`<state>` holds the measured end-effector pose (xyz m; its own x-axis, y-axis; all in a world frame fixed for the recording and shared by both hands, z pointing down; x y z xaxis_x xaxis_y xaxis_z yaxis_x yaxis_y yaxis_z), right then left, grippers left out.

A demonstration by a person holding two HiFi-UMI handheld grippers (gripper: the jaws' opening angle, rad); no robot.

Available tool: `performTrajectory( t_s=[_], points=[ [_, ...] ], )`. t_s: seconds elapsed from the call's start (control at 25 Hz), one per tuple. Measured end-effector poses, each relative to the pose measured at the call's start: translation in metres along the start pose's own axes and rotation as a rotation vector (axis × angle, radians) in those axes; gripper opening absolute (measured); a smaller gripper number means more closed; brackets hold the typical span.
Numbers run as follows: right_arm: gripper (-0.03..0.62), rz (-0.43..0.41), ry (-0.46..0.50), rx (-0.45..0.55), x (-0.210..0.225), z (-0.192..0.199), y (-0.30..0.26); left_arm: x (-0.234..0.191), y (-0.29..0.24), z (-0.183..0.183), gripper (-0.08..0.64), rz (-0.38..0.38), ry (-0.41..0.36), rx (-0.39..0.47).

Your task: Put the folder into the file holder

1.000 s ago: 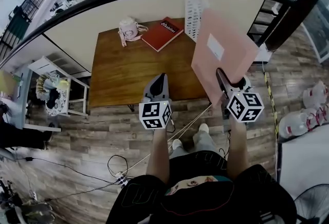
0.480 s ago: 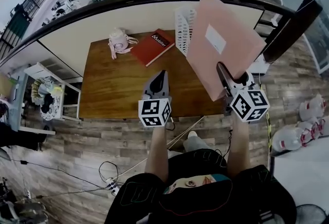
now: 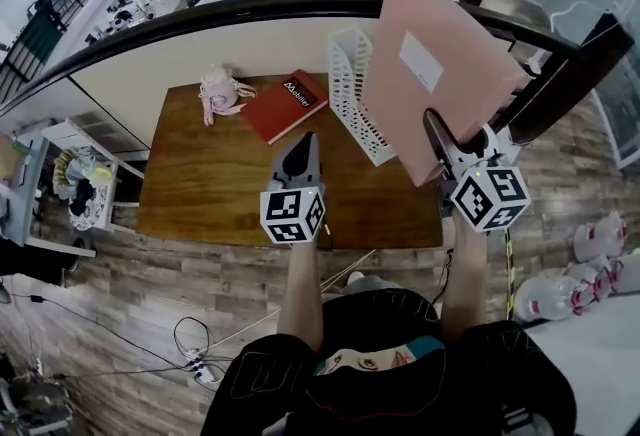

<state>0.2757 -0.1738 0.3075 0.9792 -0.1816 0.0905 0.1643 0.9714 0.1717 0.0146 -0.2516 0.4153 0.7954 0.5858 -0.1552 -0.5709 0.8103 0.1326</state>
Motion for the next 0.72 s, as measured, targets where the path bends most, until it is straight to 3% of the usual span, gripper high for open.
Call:
performTrajectory(
  t_s=[0.72],
  points=[
    [0.275, -0.119, -0.018, -0.045, 0.034, 0.036, -0.093, -0.029, -0.05, -0.001, -0.003, -0.135, -0.048, 0.012]
  ],
)
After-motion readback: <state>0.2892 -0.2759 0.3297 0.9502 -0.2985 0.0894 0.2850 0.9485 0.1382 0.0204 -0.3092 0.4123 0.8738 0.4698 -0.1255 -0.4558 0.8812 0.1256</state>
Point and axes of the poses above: the fingertips, and each gripper's own axes: y backward along the fingers, x to its right, z out of its underside, the point moved 6 cm from there along y, backward along the fingers, and after that the axes turned 8 degrees about x, right-handed, at the moved point
